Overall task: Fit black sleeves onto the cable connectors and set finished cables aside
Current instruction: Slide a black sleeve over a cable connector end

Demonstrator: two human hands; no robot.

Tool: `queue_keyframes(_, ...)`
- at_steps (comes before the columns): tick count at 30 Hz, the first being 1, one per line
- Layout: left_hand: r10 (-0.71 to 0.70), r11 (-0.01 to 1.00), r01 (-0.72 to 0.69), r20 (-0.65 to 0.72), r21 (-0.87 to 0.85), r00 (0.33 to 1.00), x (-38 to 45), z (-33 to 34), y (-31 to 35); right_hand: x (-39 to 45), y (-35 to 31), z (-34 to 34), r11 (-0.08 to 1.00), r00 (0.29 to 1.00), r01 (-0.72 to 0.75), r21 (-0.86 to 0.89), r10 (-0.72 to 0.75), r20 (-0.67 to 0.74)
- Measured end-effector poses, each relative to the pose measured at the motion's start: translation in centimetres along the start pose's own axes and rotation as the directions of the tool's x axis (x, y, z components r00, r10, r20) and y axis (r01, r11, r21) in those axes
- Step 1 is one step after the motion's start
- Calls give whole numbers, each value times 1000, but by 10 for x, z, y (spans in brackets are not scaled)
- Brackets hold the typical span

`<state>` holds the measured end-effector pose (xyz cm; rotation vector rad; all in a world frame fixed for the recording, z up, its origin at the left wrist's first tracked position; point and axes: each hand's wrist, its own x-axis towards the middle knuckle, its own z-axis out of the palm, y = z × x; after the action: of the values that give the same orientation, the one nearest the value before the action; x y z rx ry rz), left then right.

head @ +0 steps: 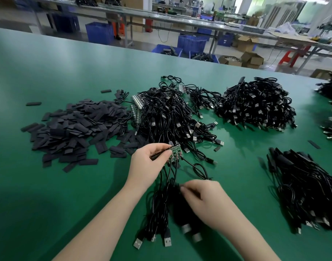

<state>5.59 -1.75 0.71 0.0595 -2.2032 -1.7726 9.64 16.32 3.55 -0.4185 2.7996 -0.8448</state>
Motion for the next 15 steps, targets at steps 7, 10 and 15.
queue_keyframes(7, 33, 998, -37, 73, 52, 997, -2, -2, 4, 24, -5, -8, 992, 860, 97, 79, -43, -508)
queue_keyframes(10, 66, 994, -76, 122, 84, 990, -3, -2, 5, 38, -4, -6, 968, 888, 132, 214, -19, -458)
queue_keyframes(15, 119, 980, -146, 183, 136, 976, -8, -1, 5, 35, 2, 8, 925, 851, 226, 306, -34, -524)
